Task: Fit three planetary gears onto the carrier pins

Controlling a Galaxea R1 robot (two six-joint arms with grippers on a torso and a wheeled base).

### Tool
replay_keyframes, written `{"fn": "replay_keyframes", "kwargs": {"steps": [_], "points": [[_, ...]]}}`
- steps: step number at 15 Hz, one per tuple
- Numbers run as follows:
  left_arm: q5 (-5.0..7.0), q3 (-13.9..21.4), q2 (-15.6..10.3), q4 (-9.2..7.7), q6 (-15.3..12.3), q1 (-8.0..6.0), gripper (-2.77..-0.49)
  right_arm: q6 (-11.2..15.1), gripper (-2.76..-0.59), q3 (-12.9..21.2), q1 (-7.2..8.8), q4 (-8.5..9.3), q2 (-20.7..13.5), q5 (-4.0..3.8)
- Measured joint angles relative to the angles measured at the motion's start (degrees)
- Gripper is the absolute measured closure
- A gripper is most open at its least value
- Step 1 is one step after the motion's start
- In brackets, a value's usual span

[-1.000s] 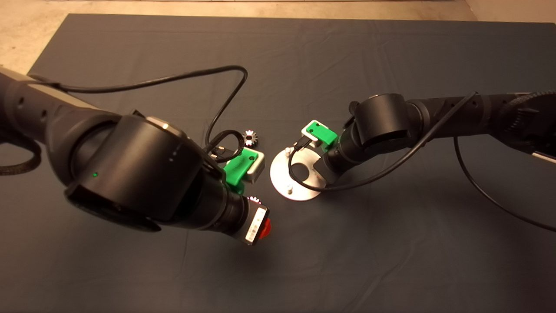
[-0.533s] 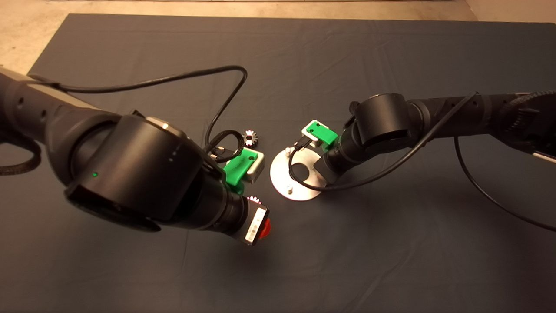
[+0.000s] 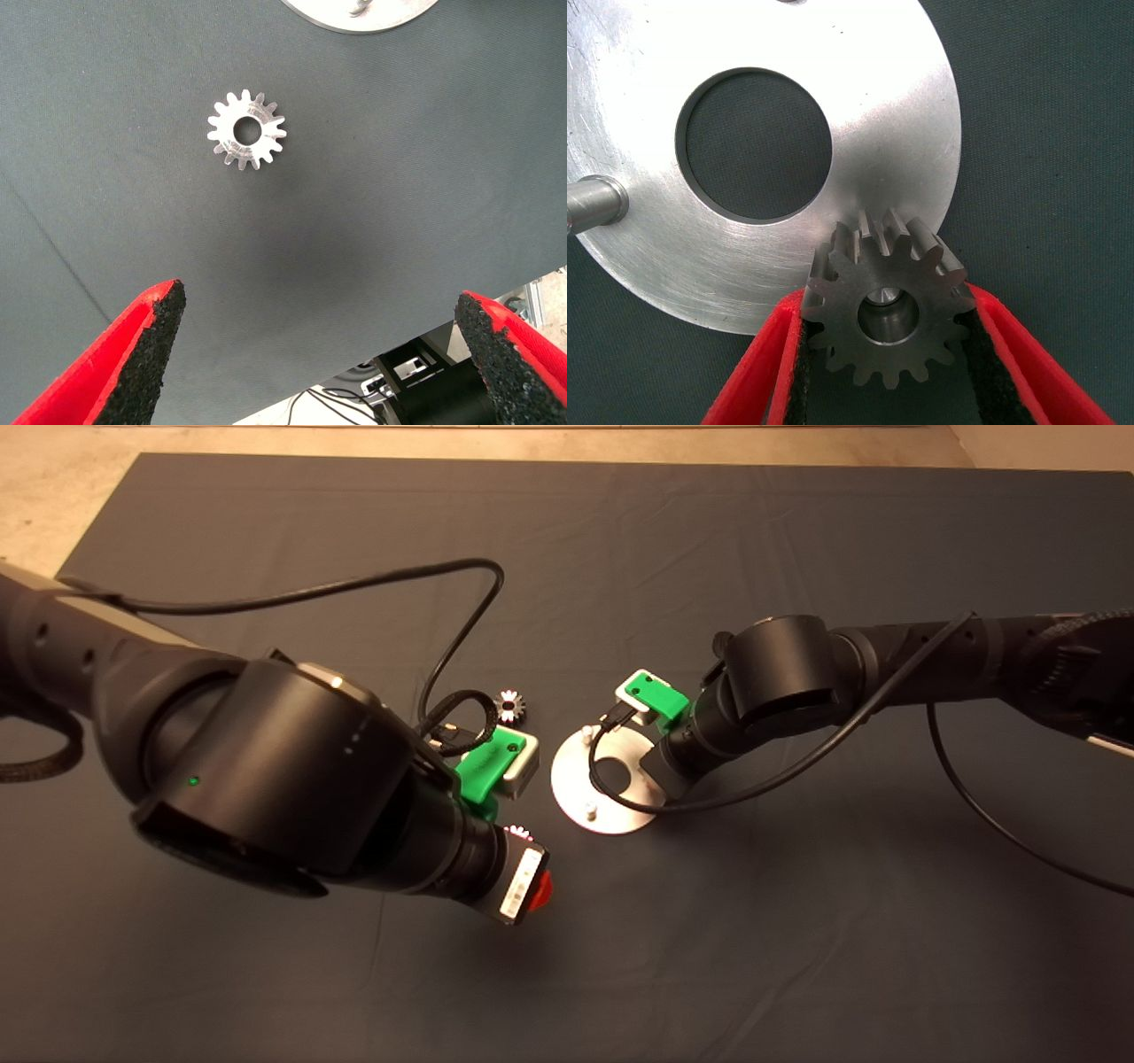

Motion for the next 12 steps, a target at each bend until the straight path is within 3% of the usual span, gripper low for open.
{"fn": "replay_keyframes", "kwargs": {"steps": [5,9,12], "points": [[0.0,0.0,0.0,0.0,0.0,0.0,-2.19,0.0,-1.28,-0.4,0.04,0.02,0.0,0.15],[0.0,0.0,0.0,0.0,0.0,0.0,-2.19,0.0,-1.29,-0.5,0.04,0.02,0.0,0.16],[0.0,0.0,0.0,0.0,0.0,-0.02,-2.19,0.0,-1.42,-1.2,0.06,1.58,0.0,0.15]]}}
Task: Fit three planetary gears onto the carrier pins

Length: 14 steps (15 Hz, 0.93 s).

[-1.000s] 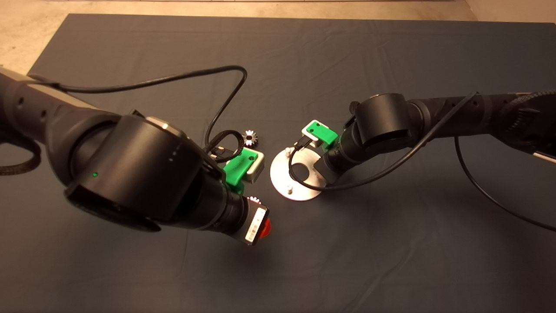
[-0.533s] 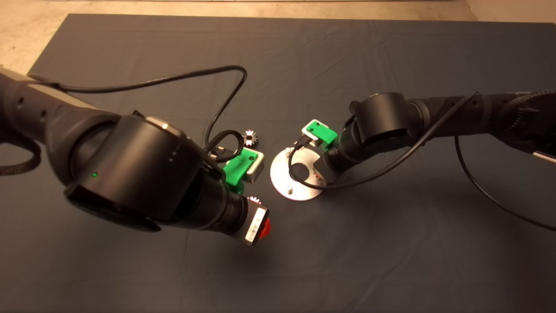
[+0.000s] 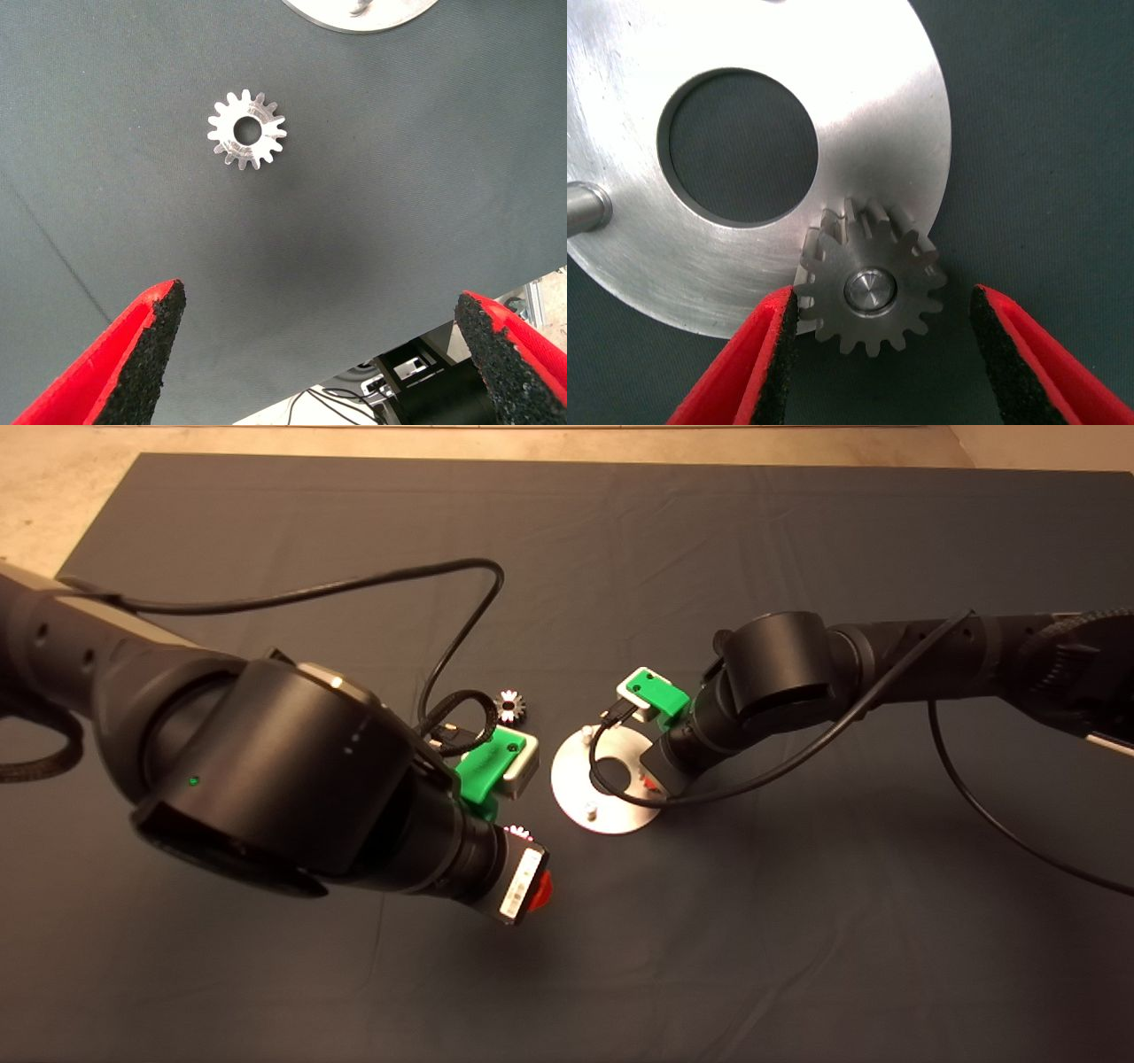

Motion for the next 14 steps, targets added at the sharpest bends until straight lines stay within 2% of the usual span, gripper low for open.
{"fn": "replay_keyframes", "kwargs": {"steps": [2,3,4,7,9,11,14], "points": [[0.0,0.0,0.0,0.0,0.0,0.02,-2.19,0.0,-1.44,-0.2,0.0,2.55,0.0,-0.05],[0.0,0.0,0.0,0.0,0.0,0.01,-2.19,0.0,-1.51,-0.2,0.01,3.06,0.2,-0.11],[0.02,0.0,0.0,-0.02,0.0,0.02,-2.19,0.0,-1.58,-0.2,0.13,4.35,0.3,-0.09],[0.0,0.0,0.0,0.0,0.0,0.02,-2.19,-0.1,-1.6,-0.2,0.77,8.73,0.3,-0.11],[0.02,0.0,0.0,0.0,0.0,0.02,-2.19,-0.2,-1.6,-0.2,1.94,10.97,0.3,-0.11],[0.02,0.0,-0.1,0.0,0.0,0.02,-2.19,-0.2,-1.6,0.3,3.18,14.58,0.3,-0.16],[0.0,0.0,-0.1,0.0,0.0,0.0,-2.19,0.1,-1.6,5.0,5.04,18.72,0.2,-0.13]]}}
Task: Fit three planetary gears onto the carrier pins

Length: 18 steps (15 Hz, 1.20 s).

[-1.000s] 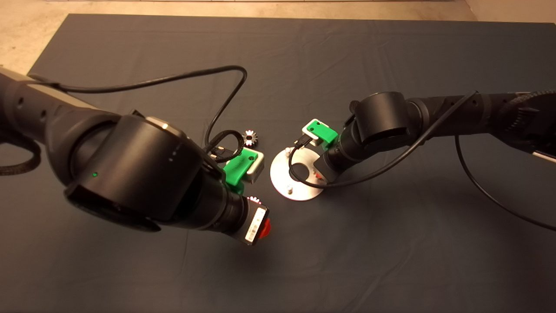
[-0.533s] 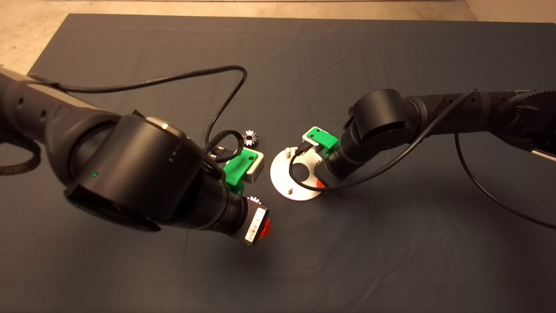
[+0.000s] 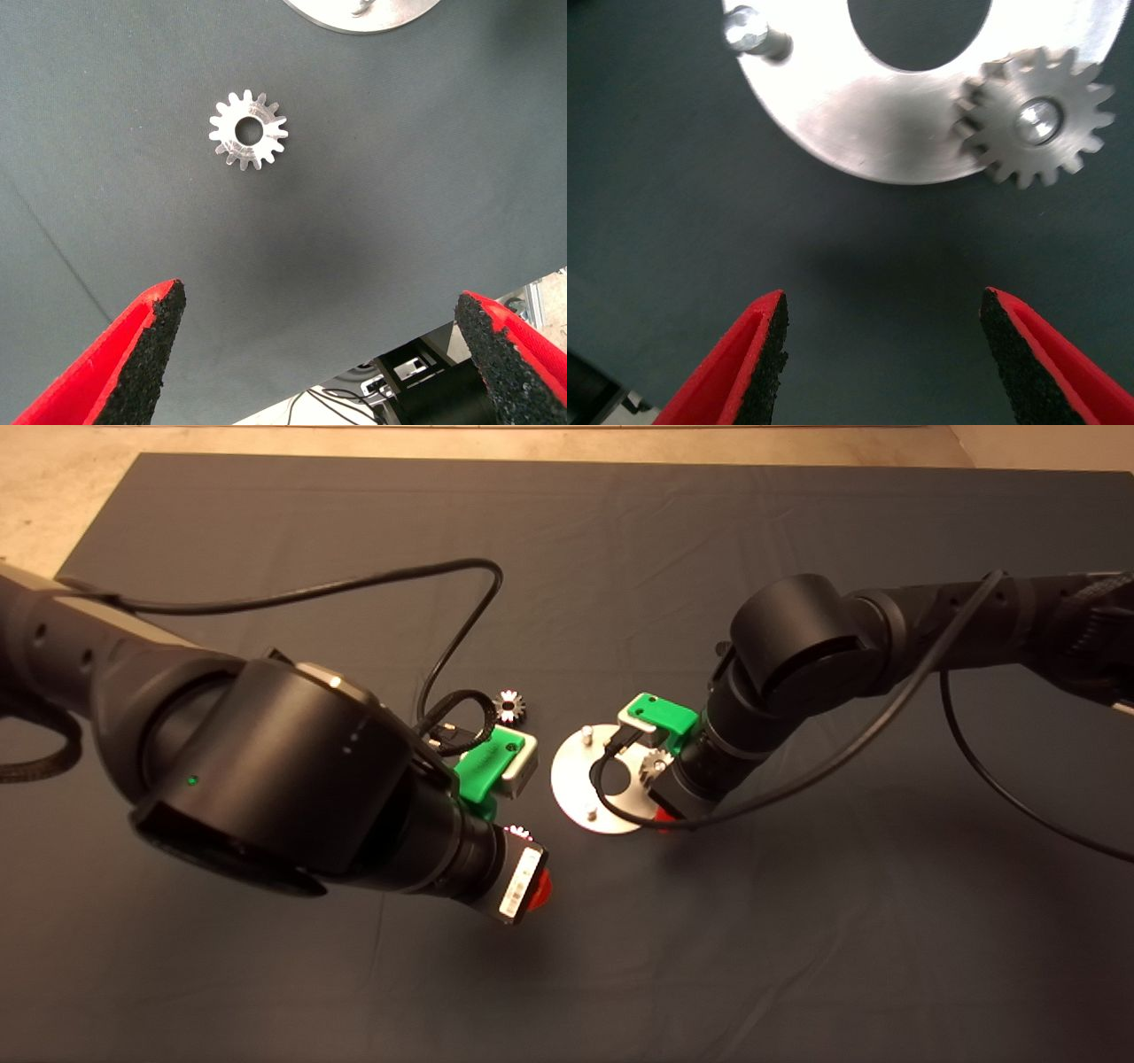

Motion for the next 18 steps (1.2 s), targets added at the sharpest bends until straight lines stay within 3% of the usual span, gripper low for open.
{"fn": "replay_keyframes", "kwargs": {"steps": [2,5,9,12,14,18], "points": [[0.0,0.0,0.0,0.0,0.0,0.02,-2.19,2.0,-1.6,3.5,0.91,2.74,0.0,-0.04],[0.0,0.0,0.0,0.0,0.0,0.0,-2.19,9.1,-1.6,10.7,3.04,6.21,0.0,0.0],[0.01,0.0,0.1,-0.01,0.0,0.02,-2.19,14.2,-1.6,15.0,7.75,9.95,-0.4,-0.05],[0.0,0.0,0.5,-0.02,0.0,0.0,-2.19,15.8,-1.6,18.0,9.57,11.58,-3.7,0.06],[0.02,0.0,1.2,-0.02,0.1,0.02,-2.19,16.2,-1.6,19.4,10.22,12.01,-6.4,-0.46],[-0.01,-2.4,3.9,-0.09,2.0,0.02,-2.19,16.7,-1.6,21.0,10.85,12.58,-7.1,-0.25]]}}
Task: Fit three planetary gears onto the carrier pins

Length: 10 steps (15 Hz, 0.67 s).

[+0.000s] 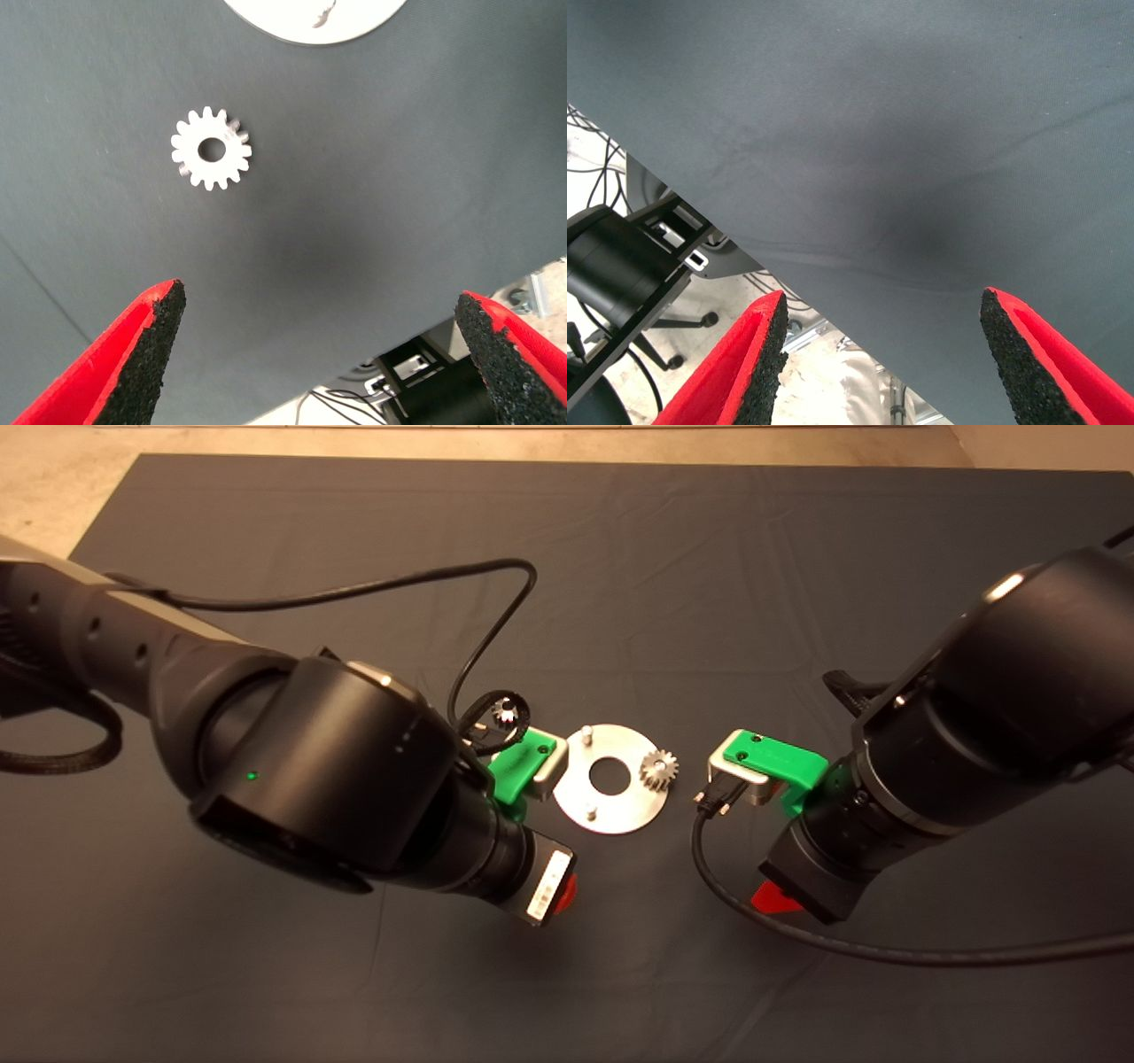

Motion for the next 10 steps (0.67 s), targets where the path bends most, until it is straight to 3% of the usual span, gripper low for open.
{"fn": "replay_keyframes", "kwargs": {"steps": [6,10], "points": [[-0.02,-6.8,2.8,0.06,7.0,0.83,-2.19,0.2,-1.6,0.9,0.32,0.9,-0.7,0.06],[-0.02,-8.9,3.0,0.06,9.6,2.01,-2.19,0.2,-1.6,0.9,0.41,1.1,-0.9,0.03]]}}
